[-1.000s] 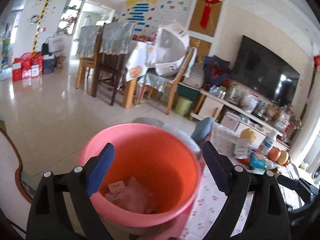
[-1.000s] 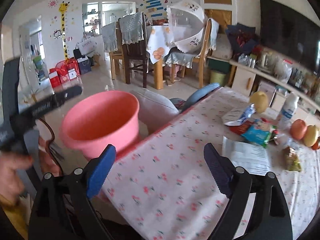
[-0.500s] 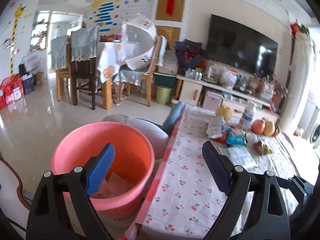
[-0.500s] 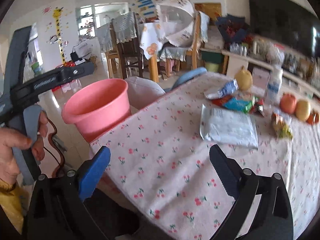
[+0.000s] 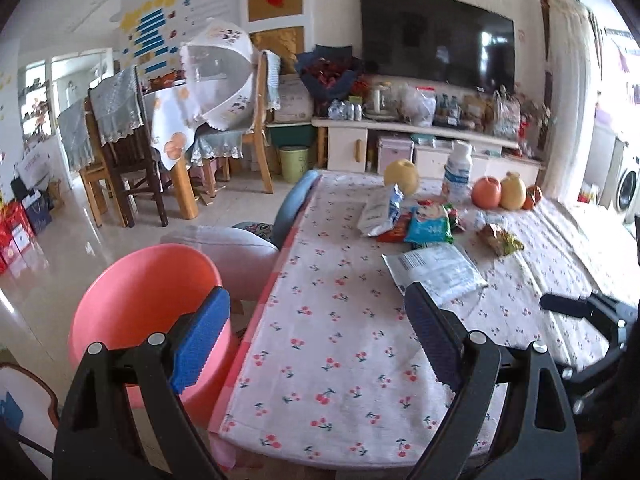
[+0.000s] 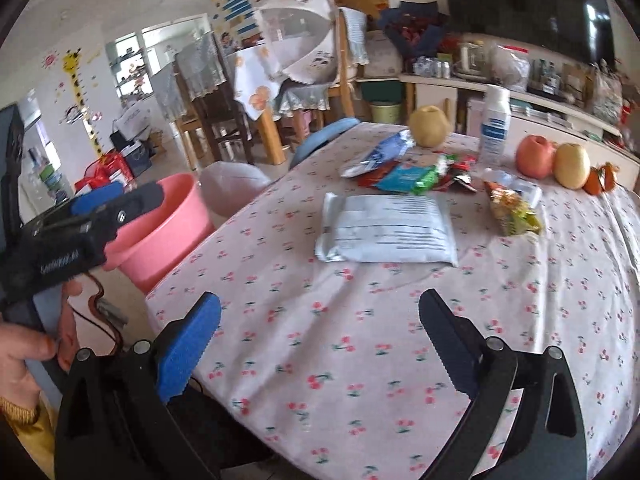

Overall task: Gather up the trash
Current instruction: 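Move both open tools back over the table toward the yellow snack bag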

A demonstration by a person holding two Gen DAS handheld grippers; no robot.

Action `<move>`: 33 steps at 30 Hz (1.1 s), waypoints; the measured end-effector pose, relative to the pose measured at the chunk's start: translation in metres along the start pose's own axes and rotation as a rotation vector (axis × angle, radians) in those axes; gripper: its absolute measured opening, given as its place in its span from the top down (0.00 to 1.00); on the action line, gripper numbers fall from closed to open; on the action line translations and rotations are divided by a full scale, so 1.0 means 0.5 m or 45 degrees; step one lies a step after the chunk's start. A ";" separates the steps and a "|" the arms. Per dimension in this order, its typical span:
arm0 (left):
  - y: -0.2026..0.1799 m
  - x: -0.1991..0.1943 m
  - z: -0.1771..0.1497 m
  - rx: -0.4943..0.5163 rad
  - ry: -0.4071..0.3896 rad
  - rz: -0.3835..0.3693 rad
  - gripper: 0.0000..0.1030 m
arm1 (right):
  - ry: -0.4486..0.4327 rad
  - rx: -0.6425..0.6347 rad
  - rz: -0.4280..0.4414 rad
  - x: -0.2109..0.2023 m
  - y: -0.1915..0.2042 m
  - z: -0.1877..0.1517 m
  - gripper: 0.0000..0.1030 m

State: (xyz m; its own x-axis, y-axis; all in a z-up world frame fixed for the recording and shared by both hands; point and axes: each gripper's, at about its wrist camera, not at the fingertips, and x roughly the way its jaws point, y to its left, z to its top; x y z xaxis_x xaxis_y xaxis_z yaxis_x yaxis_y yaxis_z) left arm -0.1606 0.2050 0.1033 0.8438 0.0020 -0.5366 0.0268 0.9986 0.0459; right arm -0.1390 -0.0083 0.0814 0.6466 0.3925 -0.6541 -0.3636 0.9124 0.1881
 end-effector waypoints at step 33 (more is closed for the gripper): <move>-0.288 0.253 0.107 0.100 0.321 -0.327 0.13 | -0.004 0.463 -0.086 0.035 -0.420 0.081 0.24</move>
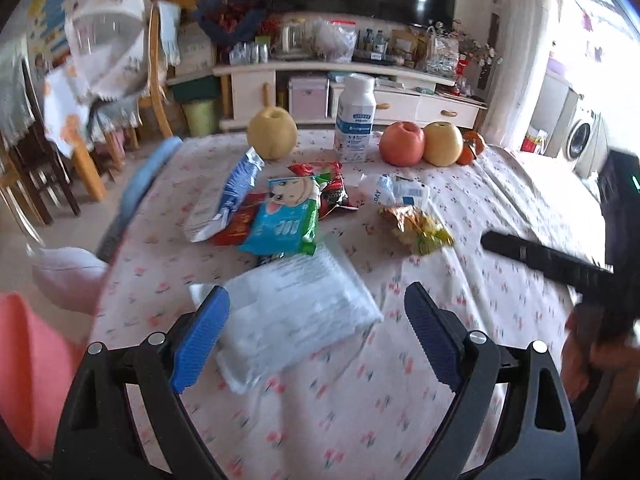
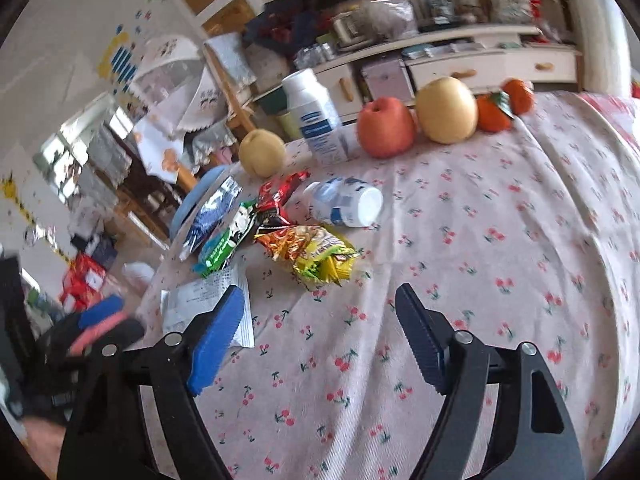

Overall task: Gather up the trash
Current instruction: 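Move both open tools back over the table toward the yellow snack bag, then grasp the blue cartoon wet-wipe pack with the left tool while the right tool grasps the yellow snack bag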

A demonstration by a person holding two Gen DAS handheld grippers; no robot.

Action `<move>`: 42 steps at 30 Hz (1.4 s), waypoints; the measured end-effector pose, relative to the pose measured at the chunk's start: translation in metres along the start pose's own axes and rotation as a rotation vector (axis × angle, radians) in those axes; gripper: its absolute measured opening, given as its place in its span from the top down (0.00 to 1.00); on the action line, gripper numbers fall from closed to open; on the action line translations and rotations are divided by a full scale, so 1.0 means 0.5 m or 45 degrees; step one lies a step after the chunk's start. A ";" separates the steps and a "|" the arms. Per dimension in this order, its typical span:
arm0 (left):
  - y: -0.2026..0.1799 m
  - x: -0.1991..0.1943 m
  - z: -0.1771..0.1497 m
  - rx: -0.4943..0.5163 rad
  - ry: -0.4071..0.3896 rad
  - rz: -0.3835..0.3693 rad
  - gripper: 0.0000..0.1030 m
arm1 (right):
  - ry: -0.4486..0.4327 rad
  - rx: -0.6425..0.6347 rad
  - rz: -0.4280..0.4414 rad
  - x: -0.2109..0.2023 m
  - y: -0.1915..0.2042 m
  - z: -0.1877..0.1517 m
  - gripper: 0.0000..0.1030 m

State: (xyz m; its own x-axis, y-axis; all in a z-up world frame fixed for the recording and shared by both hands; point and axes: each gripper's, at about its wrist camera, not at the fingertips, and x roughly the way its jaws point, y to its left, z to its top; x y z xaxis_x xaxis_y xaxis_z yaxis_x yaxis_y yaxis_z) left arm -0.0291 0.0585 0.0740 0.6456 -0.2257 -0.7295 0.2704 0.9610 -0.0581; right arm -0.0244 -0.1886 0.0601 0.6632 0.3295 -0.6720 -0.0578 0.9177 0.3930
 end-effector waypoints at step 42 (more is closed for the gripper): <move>0.051 0.240 0.109 -0.089 0.196 0.084 0.53 | 0.150 -0.136 0.023 0.146 -0.010 0.043 0.58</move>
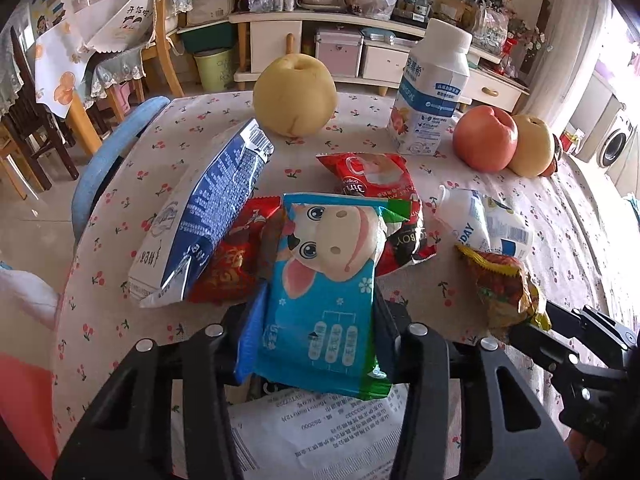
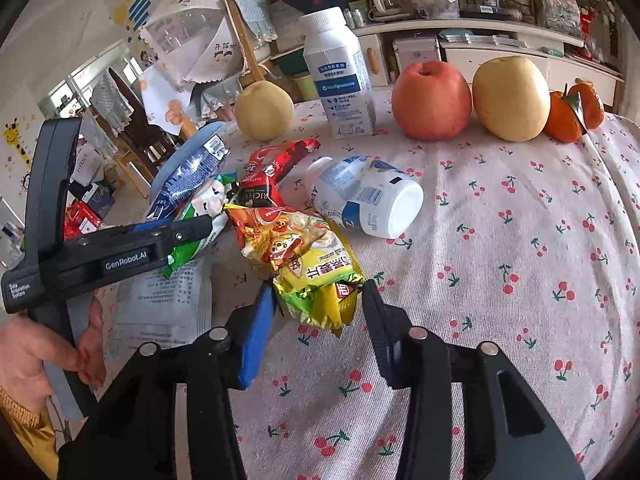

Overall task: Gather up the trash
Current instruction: 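Grasp the blue cartoon wet-wipe pack with the left tool while the right tool grasps the yellow snack bag, then lift the wet-wipe pack and yellow snack bag and carry both over the pink bucket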

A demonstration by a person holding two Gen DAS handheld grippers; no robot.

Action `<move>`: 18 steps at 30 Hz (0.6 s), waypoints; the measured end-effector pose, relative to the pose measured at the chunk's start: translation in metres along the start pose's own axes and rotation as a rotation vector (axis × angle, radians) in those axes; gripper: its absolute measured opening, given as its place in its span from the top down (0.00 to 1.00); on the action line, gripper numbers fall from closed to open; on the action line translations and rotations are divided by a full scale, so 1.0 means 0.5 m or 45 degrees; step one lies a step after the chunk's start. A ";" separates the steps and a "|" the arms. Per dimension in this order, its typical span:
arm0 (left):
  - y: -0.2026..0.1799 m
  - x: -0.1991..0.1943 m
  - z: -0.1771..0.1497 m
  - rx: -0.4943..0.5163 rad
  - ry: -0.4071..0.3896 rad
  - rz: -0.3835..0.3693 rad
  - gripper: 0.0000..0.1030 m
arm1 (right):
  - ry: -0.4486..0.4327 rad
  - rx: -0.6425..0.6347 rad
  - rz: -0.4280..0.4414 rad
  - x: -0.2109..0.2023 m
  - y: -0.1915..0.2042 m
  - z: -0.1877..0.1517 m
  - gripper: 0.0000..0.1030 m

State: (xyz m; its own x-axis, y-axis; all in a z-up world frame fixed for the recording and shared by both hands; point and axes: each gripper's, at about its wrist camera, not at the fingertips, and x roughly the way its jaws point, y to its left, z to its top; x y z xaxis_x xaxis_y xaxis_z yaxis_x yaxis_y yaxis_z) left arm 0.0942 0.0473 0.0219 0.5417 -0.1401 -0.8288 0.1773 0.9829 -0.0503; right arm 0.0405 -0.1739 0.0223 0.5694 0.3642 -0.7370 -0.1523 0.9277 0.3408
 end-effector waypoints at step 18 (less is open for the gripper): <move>0.028 -0.107 -0.093 -0.056 -0.108 -0.084 0.55 | -0.054 0.031 0.085 -0.046 0.004 -0.002 0.71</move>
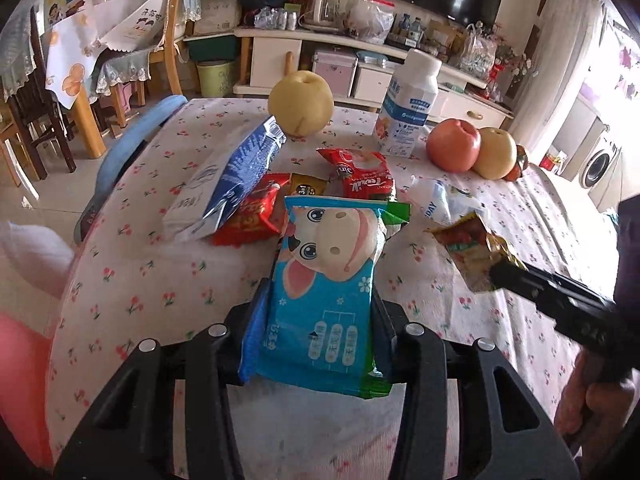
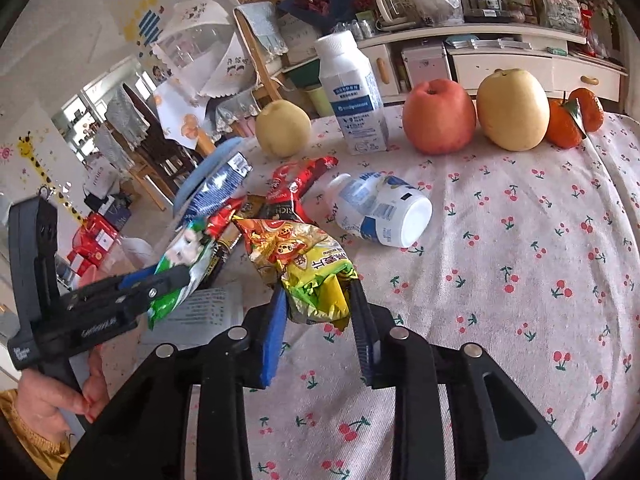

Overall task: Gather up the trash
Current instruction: 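Lift the wet-wipe pack and yellow snack bag and carry both over the pink bucket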

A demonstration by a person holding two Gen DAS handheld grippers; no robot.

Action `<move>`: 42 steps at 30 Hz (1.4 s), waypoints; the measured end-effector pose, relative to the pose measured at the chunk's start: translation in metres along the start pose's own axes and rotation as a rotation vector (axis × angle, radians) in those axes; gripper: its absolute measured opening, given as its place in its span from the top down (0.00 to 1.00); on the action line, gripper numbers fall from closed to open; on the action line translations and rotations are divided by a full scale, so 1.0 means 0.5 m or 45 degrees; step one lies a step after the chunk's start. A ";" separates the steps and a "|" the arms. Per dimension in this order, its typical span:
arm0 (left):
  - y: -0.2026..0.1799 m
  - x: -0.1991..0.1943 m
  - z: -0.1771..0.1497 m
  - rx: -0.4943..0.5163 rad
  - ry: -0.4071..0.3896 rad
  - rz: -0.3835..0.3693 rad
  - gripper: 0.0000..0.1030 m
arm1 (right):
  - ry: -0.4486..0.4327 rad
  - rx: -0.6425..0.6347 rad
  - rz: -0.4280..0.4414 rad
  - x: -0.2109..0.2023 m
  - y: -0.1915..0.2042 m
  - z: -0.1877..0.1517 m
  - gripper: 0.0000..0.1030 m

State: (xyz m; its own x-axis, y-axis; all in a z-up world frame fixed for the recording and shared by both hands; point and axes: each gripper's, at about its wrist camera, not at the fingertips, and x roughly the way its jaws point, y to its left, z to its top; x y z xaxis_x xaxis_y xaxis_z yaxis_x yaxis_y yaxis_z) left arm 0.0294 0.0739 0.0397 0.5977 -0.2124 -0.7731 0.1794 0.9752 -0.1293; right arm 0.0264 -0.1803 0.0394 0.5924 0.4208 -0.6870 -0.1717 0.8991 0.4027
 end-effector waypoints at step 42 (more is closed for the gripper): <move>0.147 -0.151 -0.217 -0.072 0.015 -0.073 0.30 | -0.032 -0.240 0.029 -0.065 0.216 -0.123 0.73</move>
State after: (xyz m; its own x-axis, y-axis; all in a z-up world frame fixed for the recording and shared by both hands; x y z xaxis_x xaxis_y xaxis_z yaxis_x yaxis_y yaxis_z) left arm -0.0874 0.1684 0.0209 0.5785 -0.2674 -0.7706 0.1686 0.9635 -0.2077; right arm -0.0599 -0.0894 0.0678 0.6059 0.4401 -0.6627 -0.3284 0.8971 0.2955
